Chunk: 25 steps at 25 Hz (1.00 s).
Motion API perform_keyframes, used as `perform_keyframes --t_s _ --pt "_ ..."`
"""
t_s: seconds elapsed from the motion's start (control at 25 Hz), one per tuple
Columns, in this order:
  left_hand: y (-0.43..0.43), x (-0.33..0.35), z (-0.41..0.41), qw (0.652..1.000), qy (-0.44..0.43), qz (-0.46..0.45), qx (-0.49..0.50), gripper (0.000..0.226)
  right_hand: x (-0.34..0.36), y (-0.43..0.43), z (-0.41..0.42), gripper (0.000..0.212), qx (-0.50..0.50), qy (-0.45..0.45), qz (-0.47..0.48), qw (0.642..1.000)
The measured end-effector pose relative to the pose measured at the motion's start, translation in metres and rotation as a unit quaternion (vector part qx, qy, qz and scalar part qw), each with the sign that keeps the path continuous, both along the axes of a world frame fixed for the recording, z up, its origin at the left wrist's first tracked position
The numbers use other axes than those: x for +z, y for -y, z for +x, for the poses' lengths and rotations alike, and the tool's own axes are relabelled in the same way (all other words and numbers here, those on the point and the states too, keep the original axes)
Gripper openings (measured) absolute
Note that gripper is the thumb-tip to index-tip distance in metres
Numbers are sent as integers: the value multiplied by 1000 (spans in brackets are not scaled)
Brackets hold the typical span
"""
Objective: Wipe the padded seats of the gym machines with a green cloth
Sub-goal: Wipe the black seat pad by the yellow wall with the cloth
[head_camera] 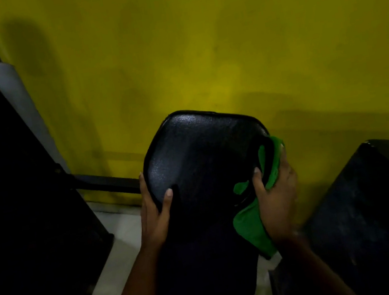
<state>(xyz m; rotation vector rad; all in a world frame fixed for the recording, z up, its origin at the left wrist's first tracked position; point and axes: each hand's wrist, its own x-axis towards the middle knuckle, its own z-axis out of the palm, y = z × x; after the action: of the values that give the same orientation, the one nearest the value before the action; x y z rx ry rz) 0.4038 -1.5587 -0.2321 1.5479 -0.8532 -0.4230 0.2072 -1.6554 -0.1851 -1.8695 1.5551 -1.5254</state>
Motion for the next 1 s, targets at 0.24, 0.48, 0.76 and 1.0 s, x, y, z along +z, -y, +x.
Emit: perform_keyframes --t_s 0.24,0.48,0.76,1.0 --pt "-1 -3 2 1000 -10 -2 -12 88 -11 -22 -4 69 -39 -187 -47 980" --pt "0 -9 4 1000 -3 -15 -7 87 39 6 50 90 25 -365 -183 913" --pt "-4 -18 4 998 -9 -60 -30 72 -70 -42 32 87 235 -538 -341 734" --pt "-6 -21 3 998 -10 -57 -36 75 12 -3 48 89 166 -490 -324 792"
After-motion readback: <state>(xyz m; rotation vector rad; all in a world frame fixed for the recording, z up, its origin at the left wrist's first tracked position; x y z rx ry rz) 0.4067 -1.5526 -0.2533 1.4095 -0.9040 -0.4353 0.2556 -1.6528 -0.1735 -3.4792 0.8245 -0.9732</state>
